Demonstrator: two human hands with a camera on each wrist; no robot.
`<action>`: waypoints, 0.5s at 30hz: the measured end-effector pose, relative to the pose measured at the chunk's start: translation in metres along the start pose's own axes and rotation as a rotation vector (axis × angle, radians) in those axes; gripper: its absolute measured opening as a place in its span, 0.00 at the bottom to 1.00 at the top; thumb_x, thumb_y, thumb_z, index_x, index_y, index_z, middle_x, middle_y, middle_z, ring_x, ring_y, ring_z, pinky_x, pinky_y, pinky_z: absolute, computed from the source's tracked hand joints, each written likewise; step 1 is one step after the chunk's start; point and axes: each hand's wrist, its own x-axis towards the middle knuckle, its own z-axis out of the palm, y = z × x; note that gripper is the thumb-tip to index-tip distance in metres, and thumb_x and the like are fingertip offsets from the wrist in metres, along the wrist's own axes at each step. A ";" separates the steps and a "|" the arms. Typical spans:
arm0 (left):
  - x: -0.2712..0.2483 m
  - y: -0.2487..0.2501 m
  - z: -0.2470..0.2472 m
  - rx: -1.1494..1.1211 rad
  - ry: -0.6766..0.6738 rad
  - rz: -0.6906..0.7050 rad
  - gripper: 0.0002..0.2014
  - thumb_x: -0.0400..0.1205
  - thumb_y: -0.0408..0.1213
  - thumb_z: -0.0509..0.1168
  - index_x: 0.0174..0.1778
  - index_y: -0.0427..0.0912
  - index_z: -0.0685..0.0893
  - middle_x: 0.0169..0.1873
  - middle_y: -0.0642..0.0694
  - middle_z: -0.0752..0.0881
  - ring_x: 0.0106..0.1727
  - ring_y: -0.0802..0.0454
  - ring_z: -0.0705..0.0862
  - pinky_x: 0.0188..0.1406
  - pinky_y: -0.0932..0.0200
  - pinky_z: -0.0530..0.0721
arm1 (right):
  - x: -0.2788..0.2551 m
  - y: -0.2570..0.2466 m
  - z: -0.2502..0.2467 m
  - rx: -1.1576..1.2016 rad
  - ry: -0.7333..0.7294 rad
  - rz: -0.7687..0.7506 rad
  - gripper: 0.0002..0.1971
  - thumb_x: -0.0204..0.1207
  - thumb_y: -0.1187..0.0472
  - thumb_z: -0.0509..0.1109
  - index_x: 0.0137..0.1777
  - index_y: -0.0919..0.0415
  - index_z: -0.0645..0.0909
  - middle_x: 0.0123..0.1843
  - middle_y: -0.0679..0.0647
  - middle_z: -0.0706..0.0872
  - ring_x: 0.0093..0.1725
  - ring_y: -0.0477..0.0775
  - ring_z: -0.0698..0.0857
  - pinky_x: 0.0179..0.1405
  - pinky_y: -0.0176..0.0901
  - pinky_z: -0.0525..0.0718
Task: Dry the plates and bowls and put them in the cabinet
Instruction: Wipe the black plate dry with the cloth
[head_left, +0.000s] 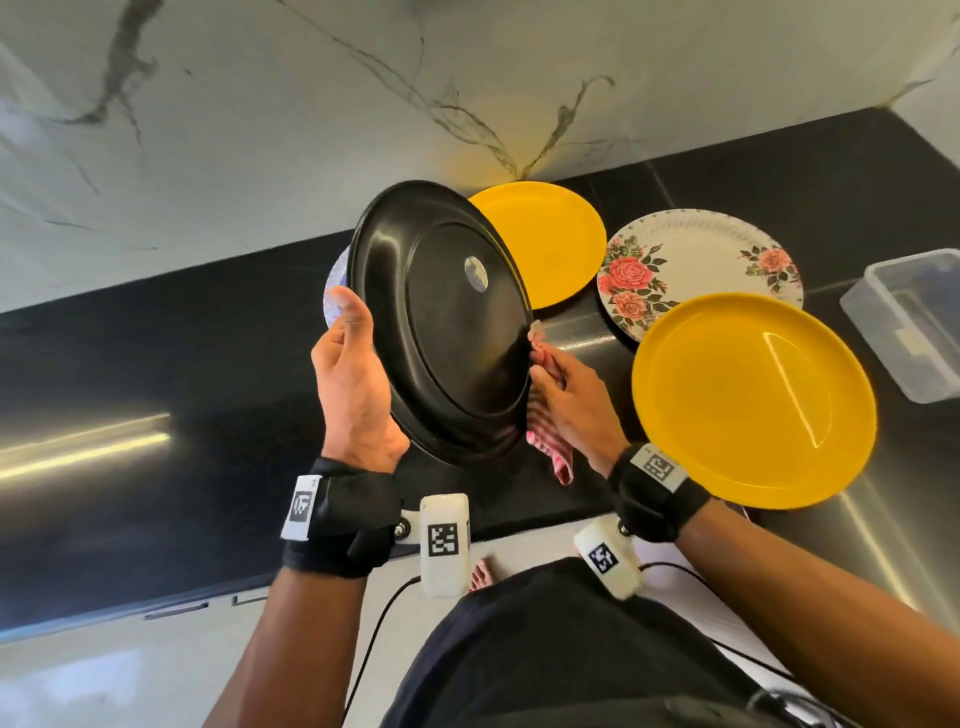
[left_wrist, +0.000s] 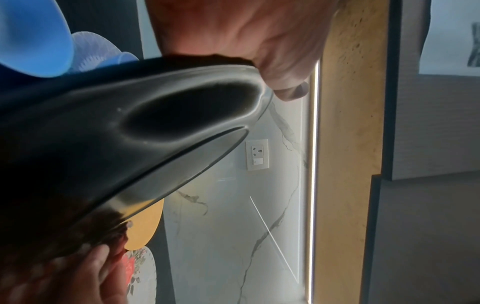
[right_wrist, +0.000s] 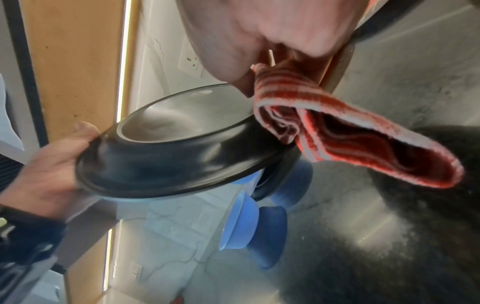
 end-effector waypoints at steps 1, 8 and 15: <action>0.001 -0.002 0.000 0.014 0.005 0.008 0.29 0.92 0.53 0.54 0.26 0.48 0.55 0.18 0.59 0.56 0.21 0.60 0.56 0.22 0.67 0.64 | -0.002 0.000 0.000 -0.023 0.006 0.007 0.16 0.87 0.58 0.65 0.72 0.51 0.82 0.60 0.44 0.90 0.59 0.39 0.88 0.69 0.44 0.83; 0.011 -0.004 0.008 0.053 0.012 0.156 0.32 0.92 0.50 0.56 0.18 0.56 0.58 0.19 0.61 0.56 0.24 0.59 0.54 0.30 0.70 0.67 | -0.027 -0.016 -0.017 0.162 -0.216 0.004 0.12 0.82 0.62 0.72 0.64 0.53 0.87 0.55 0.52 0.92 0.54 0.49 0.92 0.58 0.43 0.89; 0.012 0.009 0.005 0.051 -0.056 0.205 0.29 0.90 0.53 0.56 0.20 0.56 0.62 0.25 0.51 0.52 0.24 0.59 0.59 0.67 0.36 0.82 | -0.019 -0.020 -0.058 -0.242 -0.170 -0.191 0.13 0.82 0.59 0.73 0.66 0.50 0.85 0.51 0.45 0.91 0.49 0.43 0.89 0.54 0.45 0.88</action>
